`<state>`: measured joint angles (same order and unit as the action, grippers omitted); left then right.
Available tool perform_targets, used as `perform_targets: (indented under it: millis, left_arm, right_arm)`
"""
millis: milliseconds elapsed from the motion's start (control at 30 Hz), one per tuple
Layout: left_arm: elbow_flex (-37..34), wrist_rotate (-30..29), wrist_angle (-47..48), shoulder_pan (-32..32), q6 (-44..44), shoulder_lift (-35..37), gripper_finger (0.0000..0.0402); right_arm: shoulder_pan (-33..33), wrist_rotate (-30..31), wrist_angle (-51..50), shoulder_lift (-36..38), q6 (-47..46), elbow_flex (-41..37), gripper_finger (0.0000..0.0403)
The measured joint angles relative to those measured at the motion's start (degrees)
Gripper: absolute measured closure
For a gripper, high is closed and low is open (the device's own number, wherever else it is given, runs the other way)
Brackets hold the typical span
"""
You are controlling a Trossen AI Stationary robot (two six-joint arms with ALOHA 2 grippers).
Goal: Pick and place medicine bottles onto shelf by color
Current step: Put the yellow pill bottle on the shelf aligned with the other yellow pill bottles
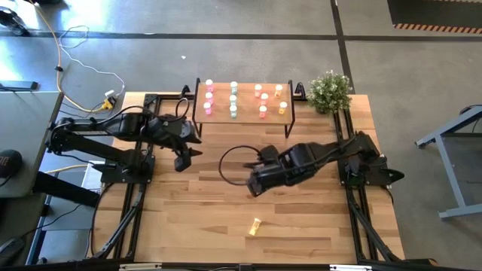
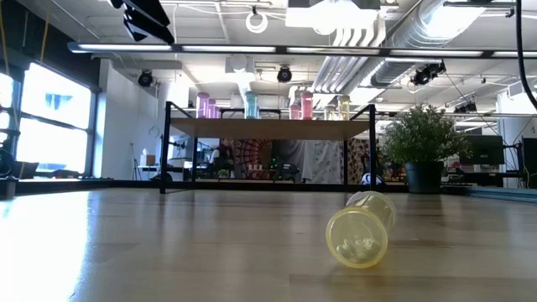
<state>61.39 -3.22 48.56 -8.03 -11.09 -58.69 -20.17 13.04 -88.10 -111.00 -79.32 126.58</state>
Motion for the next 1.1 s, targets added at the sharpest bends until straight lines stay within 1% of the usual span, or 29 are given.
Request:
perform_targets:
  millis: [167,300,400,467,633,733,833,967,1100]
  left_arm:
    - [0.03,1.24,0.03,1.06,2.76,1.97,0.0208]
    - [0.04,1.43,0.07,1.6,2.99,2.84,0.0209]
    - [0.04,2.07,0.84,2.11,4.41,3.24,0.0209]
    - [0.04,2.15,1.65,2.39,5.24,3.33,0.0209]
    - [0.04,3.51,3.49,3.23,5.33,3.31,0.0208]
    - [0.04,5.77,3.96,3.95,5.01,3.29,0.0209]
    - [0.04,6.2,3.93,5.13,0.58,3.29,0.0208]
    - [0.04,5.23,2.66,8.13,-7.18,2.8,0.0207]
    - [0.04,1.37,-2.09,11.81,-12.41,1.63,0.0207]
  right_arm:
    - [-2.15,-0.01,0.56,0.0,-10.29,0.0,0.0205]
    - [-3.51,-0.92,0.58,0.0,-18.19,0.0,0.0205]
    - [-4.67,-2.86,0.6,0.0,-22.67,0.0,0.0205]
    - [-5.55,-2.91,0.98,-0.26,-25.47,0.0,0.0205]
    - [-7.94,-4.99,3.48,-2.4,-31.54,0.0,0.0205]
    - [-8.97,-5.39,3.72,-4.42,-31.73,0.0,0.0205]
    - [-9.27,-5.08,1.78,-5.15,-31.87,0.0,0.0205]
    - [-8.5,-0.67,-2.11,-5.33,-30.53,0.0,0.0205]
    - [-6.7,3.95,-1.85,-3.93,-24.32,0.0,0.0205]
